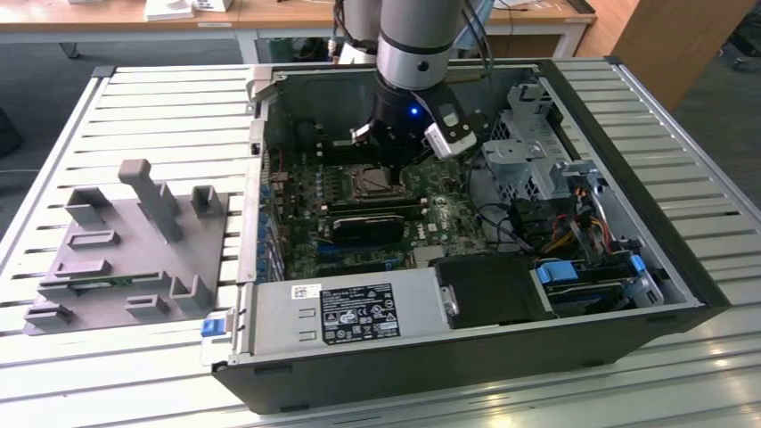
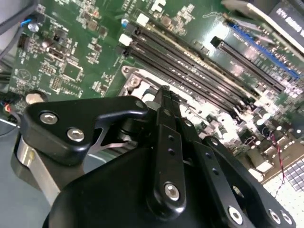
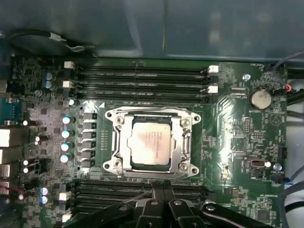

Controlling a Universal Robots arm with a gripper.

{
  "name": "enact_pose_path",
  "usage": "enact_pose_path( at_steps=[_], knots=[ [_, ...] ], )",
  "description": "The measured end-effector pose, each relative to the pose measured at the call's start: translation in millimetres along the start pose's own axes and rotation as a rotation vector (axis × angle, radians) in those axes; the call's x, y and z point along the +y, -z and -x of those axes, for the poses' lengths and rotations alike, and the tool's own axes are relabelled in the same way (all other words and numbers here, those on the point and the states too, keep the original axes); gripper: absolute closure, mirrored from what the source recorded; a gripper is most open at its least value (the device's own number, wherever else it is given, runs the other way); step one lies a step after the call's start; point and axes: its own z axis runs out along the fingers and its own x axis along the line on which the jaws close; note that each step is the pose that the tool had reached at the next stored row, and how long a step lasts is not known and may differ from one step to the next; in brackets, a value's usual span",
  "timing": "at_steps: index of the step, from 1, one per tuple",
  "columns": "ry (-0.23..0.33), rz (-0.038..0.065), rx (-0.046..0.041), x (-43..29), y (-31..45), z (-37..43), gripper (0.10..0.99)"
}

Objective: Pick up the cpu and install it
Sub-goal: 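Install the second cpu locking lever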

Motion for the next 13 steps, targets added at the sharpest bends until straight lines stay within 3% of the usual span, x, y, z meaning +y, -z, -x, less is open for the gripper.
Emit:
enact_pose_path(
  at_steps=[1,8,13],
  knots=[
    [0.0,0.0,0.0,-1.2,-0.6,-4.7,0.98],
    [0.0,0.0,-0.0001,-5.5,-2.9,-15.0,0.98],
    [0.0,0.0,0.0001,-5.8,-10.9,-18.7,0.98]
  ],
)
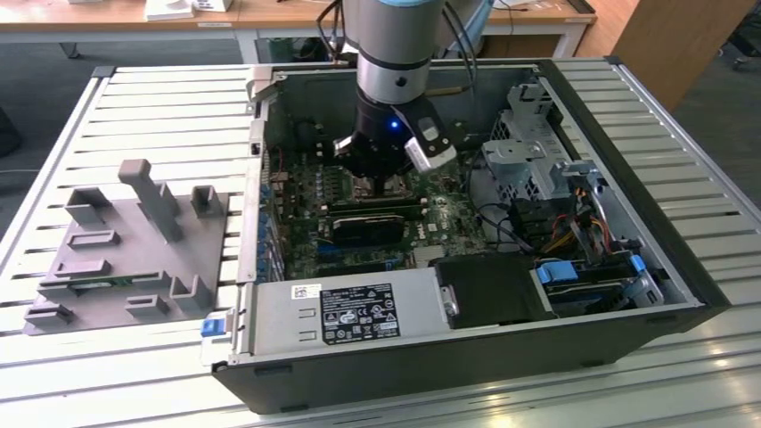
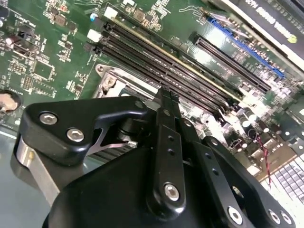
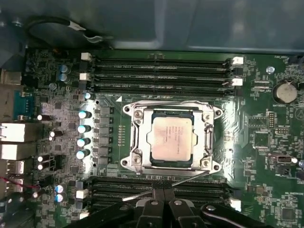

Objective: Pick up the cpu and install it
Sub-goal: 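Install the second cpu locking lever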

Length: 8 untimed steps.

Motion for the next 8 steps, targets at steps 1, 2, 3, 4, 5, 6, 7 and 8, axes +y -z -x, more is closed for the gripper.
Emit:
enact_pose_path(
  at_steps=[1,2,3,4,5,6,7,8],
  knots=[
    [0.0,0.0,0.0,-0.1,-2.9,0.0,0.98],
    [0.0,0.005,-0.0002,-0.2,-3.3,-0.2,0.98],
    [0.0,0.015,-0.0003,-0.3,-3.5,-0.4,0.98],
    [0.0,0.025,-0.0006,-0.6,-3.9,-0.4,0.98],
    [0.0,0.033,-0.0008,-1.2,-4.2,-0.6,0.98],
    [0.0,0.04,-0.001,-2.0,-4.4,-0.7,0.98],
    [0.0,0.046,-0.0011,-3.0,-4.6,-1.2,0.98],
    [0.0,0.051,-0.0012,-4.3,-4.8,-1.9,0.98]
  ],
)
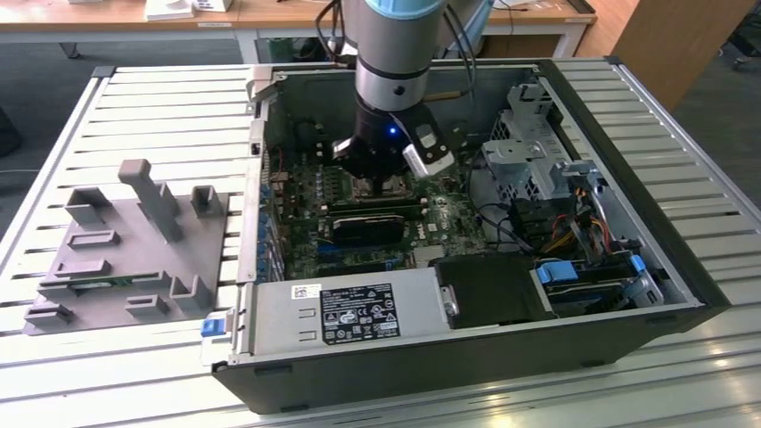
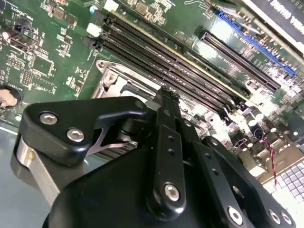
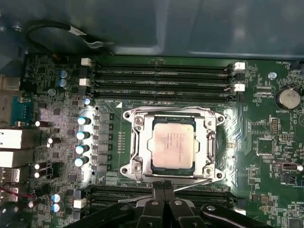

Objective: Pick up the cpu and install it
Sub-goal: 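Install the second cpu locking lever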

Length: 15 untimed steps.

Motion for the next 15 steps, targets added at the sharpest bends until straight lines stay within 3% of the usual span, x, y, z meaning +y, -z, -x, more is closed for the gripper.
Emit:
enact_pose_path(
  at_steps=[4,12,15],
  knots=[
    [0.001,0.017,-0.0004,-4.4,-1.0,-4.9,0.98],
    [0.001,0.031,-0.0006,-9.3,-7.4,-9.3,0.98],
    [0.001,0.041,-0.0007,-10.3,-9.9,-9.3,0.98]
  ],
)
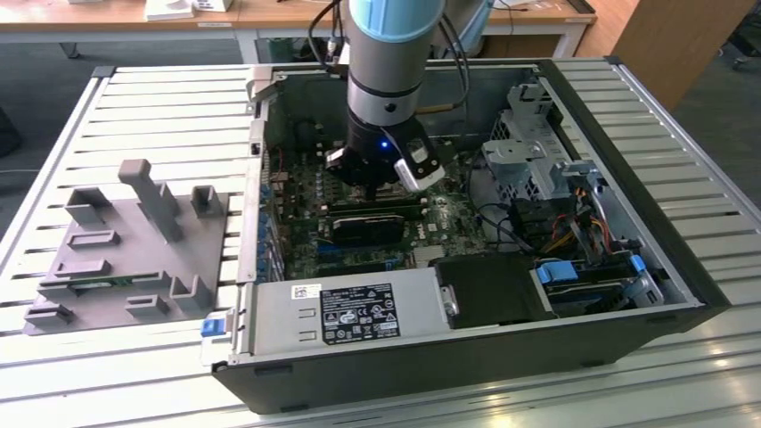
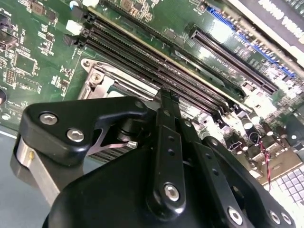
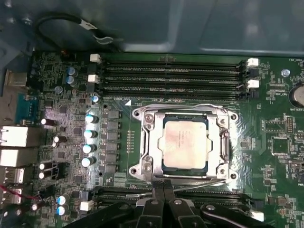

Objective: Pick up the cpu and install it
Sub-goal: 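Install the second cpu locking lever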

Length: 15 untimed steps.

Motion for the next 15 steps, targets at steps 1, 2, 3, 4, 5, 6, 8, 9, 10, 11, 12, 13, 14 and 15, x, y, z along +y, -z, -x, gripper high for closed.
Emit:
enact_pose_path(
  at_steps=[1,2,3,4,5,6,8,9,10,11,12,13,14,15],
  knots=[
    [-0.001,0.003,-0.0003,-1.2,0.0,0.0,0.98],
    [-0.001,0.006,-0.0004,-2.7,0.2,0.0,0.98],
    [-0.001,0.009,-0.0005,-4.4,0.4,-0.1,0.98],
    [-0.001,0.012,-0.0005,-6.1,0.6,-0.2,0.98],
    [-0.001,0.015,-0.0006,-7.8,0.8,-0.4,0.98],
    [0.0,0.02,-0.0007,-9.3,1.0,-0.8,0.98],
    [0.0,0.033,-0.0009,-11.5,1.3,-1.8,0.98],
    [0.0,0.041,-0.001,-11.9,1.4,-2.4,0.98],
    [0.0,0.049,-0.0012,-12.2,1.4,-3.1,0.98],
    [0.001,0.057,-0.0014,-12.4,1.4,-4.3,0.98],
    [0.001,0.062,-0.0015,-12.6,1.4,-5.6,0.98],
    [0.001,0.066,-0.0015,-12.9,1.3,-7.1,0.98],
    [0.001,0.07,-0.0016,-13.2,1.3,-8.6,0.98],
    [0.001,0.072,-0.0017,-13.6,1.1,-9.8,0.98]
  ],
)
